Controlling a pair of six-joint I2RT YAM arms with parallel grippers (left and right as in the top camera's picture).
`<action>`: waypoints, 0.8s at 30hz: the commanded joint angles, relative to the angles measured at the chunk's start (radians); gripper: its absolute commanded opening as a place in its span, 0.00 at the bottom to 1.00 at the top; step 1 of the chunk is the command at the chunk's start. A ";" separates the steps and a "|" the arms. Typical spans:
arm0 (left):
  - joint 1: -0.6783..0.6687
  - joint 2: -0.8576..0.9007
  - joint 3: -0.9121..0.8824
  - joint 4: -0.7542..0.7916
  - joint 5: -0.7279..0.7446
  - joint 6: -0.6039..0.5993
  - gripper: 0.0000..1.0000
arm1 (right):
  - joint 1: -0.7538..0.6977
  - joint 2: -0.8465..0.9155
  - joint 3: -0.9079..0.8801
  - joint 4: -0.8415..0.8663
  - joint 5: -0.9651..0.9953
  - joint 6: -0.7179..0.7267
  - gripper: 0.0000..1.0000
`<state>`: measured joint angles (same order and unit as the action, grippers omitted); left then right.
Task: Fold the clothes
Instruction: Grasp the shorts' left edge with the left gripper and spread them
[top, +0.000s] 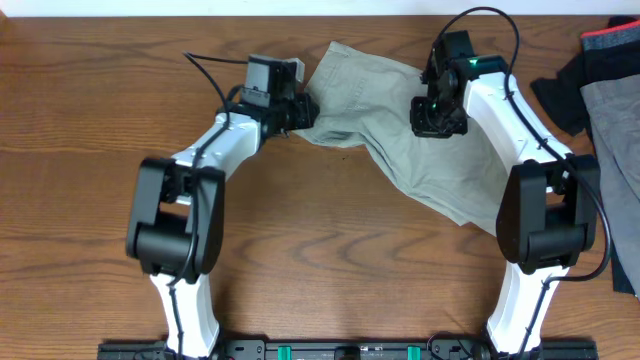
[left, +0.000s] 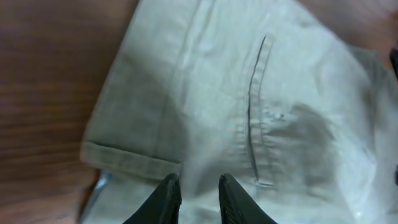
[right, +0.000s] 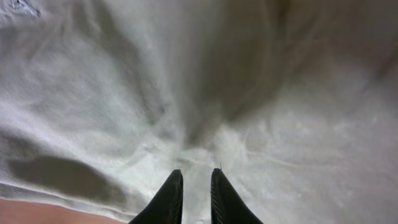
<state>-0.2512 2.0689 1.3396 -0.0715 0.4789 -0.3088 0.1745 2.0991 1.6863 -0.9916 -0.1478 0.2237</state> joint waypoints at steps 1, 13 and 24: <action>0.004 0.064 0.021 -0.002 0.030 -0.063 0.24 | 0.014 -0.019 -0.008 -0.010 0.010 0.016 0.13; 0.176 0.089 0.021 -0.291 -0.032 -0.111 0.09 | -0.021 -0.019 -0.008 -0.061 0.061 0.019 0.08; 0.418 0.033 0.021 -0.555 -0.072 0.022 0.07 | -0.063 -0.019 -0.022 -0.083 0.114 0.059 0.15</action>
<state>0.1318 2.1033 1.3884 -0.5804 0.5308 -0.3573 0.1162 2.0991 1.6844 -1.0733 -0.0513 0.2626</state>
